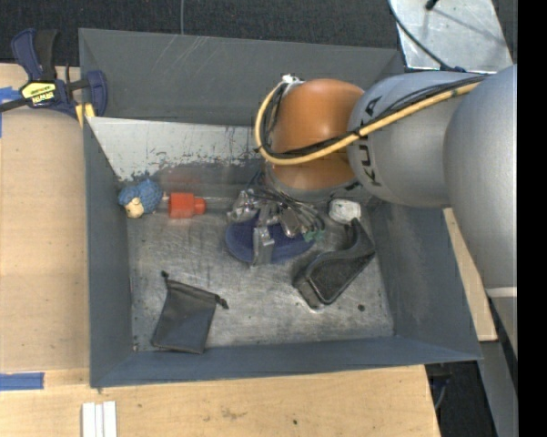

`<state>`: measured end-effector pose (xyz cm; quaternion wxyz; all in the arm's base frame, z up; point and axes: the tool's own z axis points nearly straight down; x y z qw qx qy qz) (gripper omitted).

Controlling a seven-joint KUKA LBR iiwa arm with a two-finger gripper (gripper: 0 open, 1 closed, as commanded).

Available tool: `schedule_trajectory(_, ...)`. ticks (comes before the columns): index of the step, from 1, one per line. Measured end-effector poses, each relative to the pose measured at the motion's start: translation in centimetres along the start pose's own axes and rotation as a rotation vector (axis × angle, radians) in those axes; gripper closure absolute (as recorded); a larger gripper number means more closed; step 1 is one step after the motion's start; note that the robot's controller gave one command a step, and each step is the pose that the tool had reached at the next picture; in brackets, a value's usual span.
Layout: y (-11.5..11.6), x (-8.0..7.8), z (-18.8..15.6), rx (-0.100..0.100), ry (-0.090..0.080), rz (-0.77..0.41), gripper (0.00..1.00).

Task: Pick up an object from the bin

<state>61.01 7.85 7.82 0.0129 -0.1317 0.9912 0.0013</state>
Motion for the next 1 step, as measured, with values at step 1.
schedule_trajectory(1,-1.62,2.05,-14.49,-0.001,0.015,-0.255,1.00)
